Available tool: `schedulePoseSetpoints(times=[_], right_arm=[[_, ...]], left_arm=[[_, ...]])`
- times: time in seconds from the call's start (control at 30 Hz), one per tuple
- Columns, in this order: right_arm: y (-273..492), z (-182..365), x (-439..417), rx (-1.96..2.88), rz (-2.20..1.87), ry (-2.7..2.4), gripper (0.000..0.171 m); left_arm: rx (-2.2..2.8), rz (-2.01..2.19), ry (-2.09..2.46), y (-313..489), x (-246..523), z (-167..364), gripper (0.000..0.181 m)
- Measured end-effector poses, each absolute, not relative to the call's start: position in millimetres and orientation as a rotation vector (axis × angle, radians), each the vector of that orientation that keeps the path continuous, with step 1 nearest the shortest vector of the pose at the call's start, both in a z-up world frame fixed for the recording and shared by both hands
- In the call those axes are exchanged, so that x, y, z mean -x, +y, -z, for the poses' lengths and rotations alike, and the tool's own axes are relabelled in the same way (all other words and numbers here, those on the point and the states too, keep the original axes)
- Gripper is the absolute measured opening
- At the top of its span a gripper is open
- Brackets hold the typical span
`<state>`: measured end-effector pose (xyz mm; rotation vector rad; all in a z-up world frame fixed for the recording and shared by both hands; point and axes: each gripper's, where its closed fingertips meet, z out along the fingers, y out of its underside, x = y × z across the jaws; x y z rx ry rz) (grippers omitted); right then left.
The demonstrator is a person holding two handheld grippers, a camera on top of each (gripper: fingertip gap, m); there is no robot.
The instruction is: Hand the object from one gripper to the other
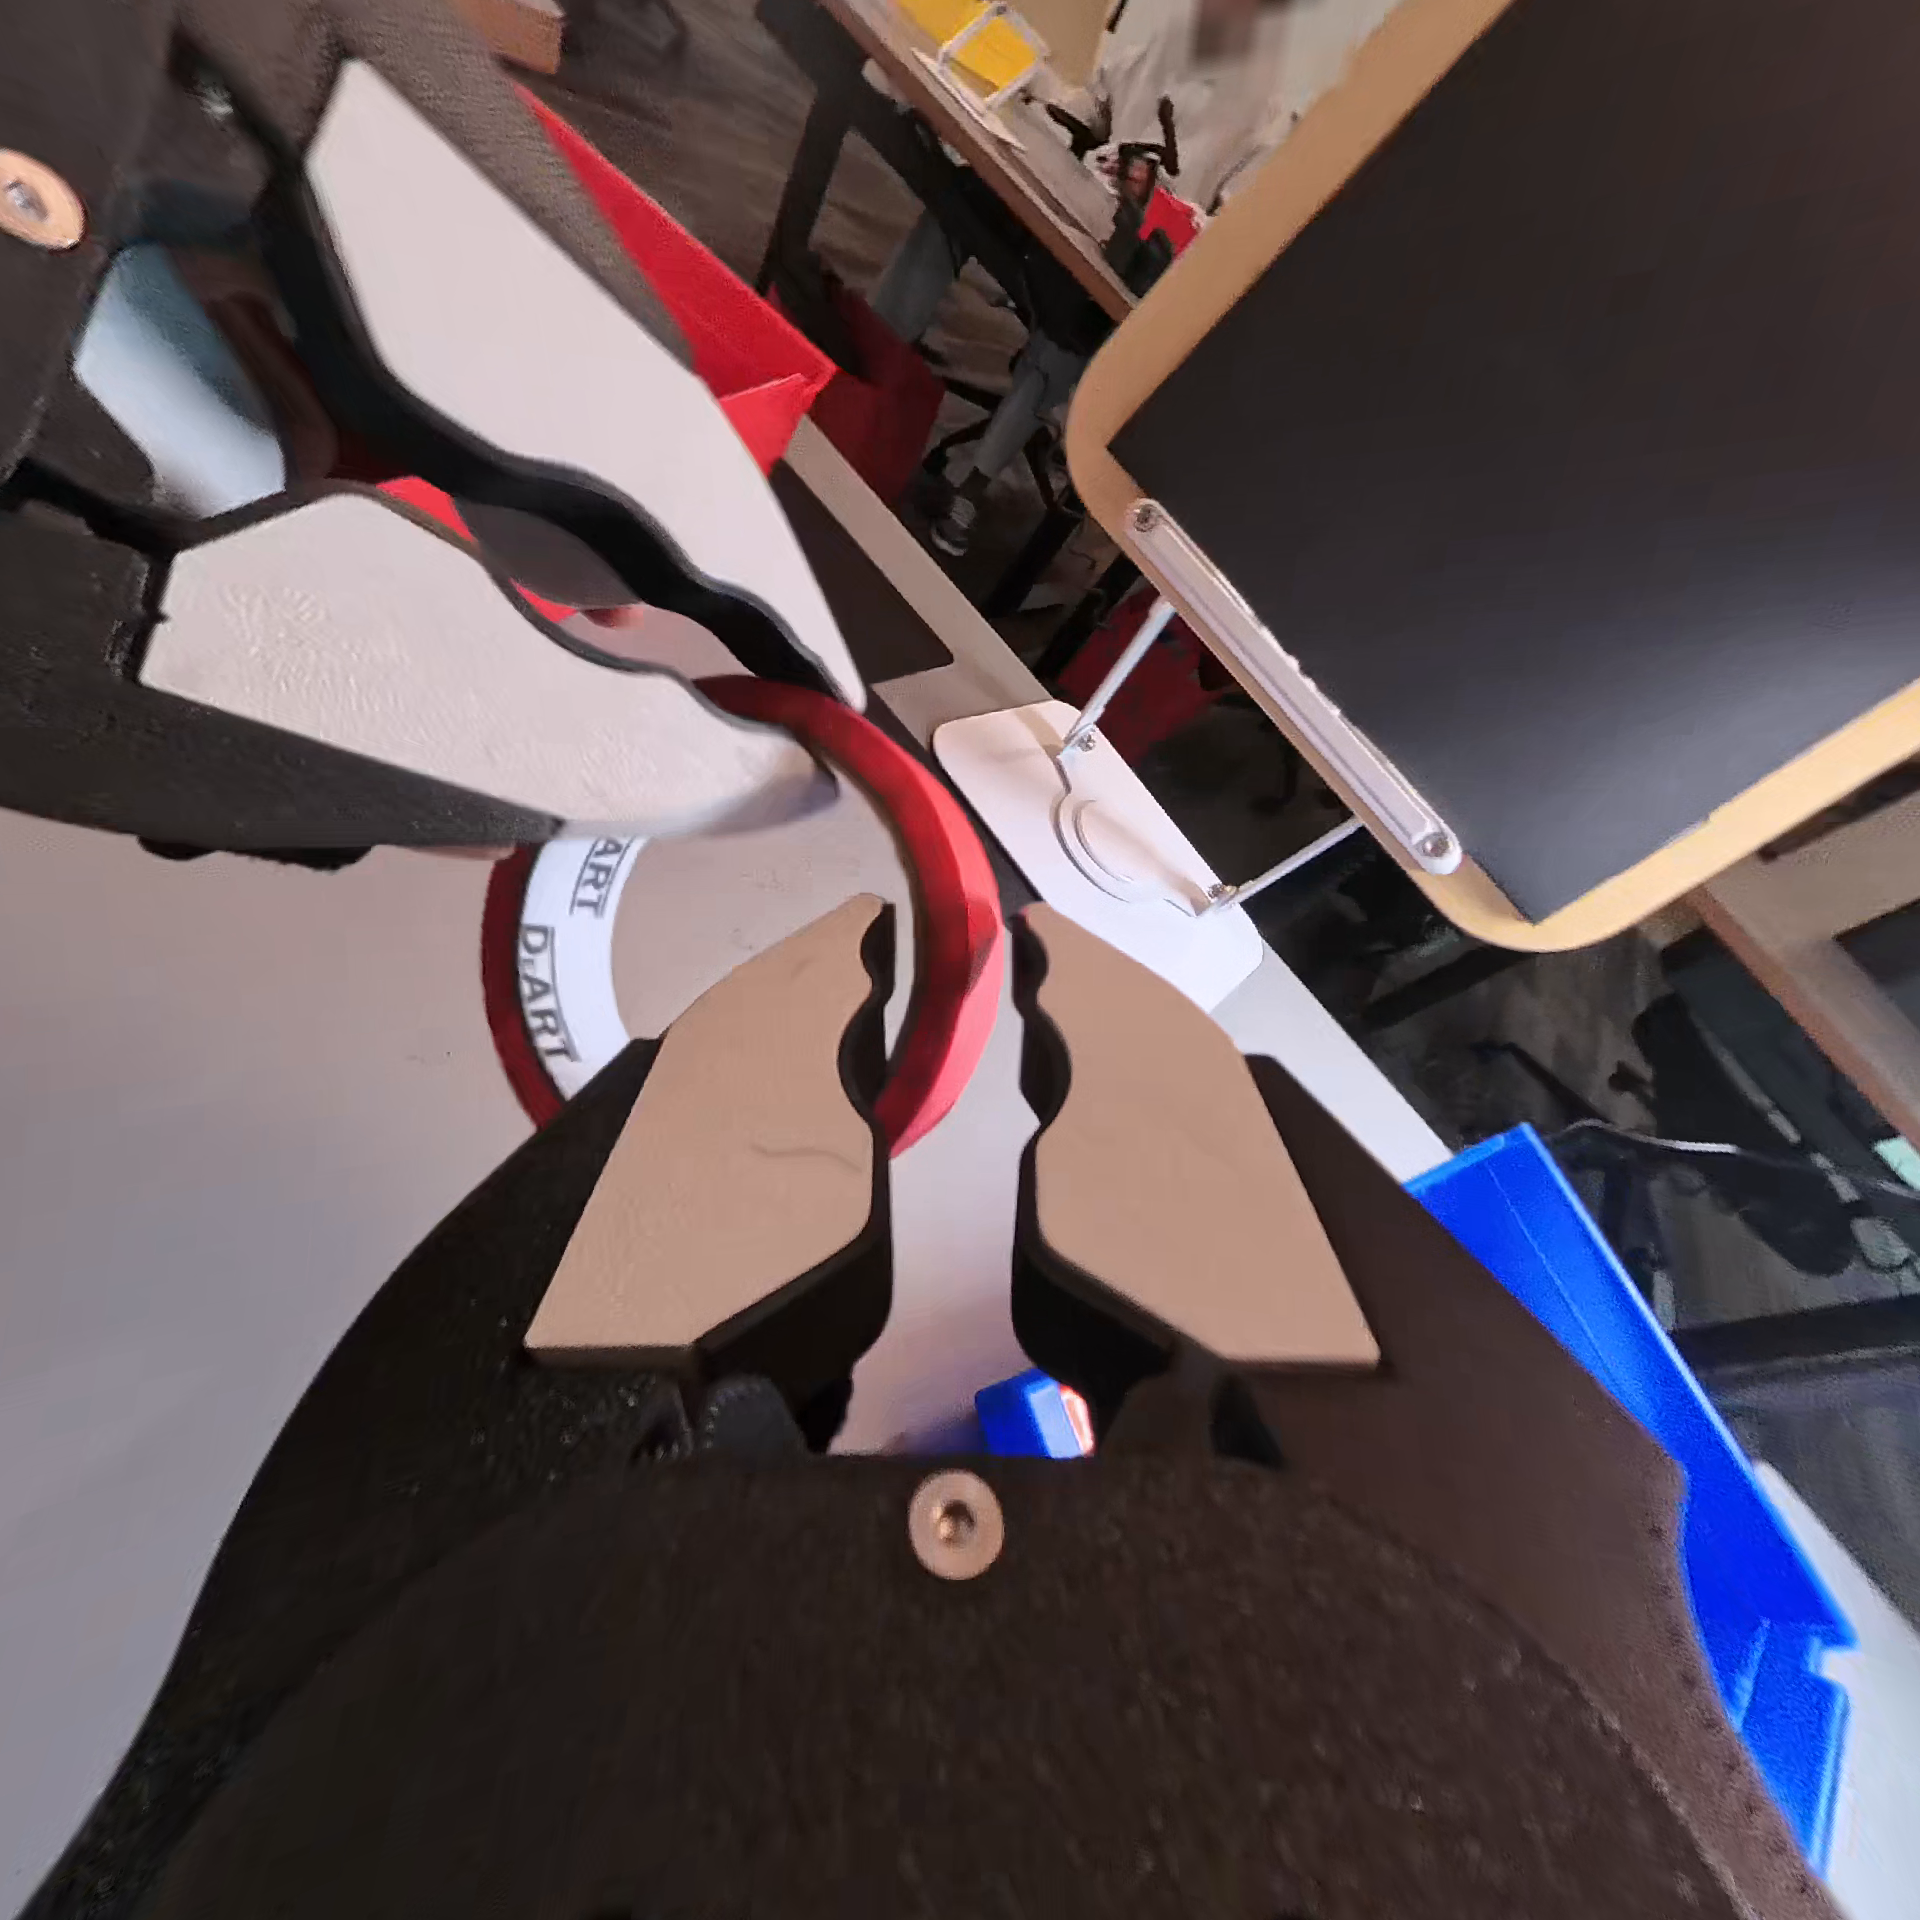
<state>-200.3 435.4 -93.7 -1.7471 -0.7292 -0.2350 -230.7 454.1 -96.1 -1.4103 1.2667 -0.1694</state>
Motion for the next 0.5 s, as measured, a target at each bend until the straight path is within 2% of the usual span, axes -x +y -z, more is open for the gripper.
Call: schedulePoseSetpoints(times=[0.13,0.33,0.4,0.5], right_arm=[[435,107,196,1.889,0.124,-0.656,0.034],[441,119,189,1.924,0.095,-0.609,0.020],[442,116,185,1.904,0.152,-0.635,0.016],[440,114,192,1.835,0.217,-0.747,0.014]], left_arm=[[1.482,0.196,1.170,466,240,93,0.011],[1.546,0.241,1.170,464,234,104,0.015],[1.558,0.263,1.210,459,230,108,0.028],[1.530,0.239,1.273,454,226,111,0.035]])
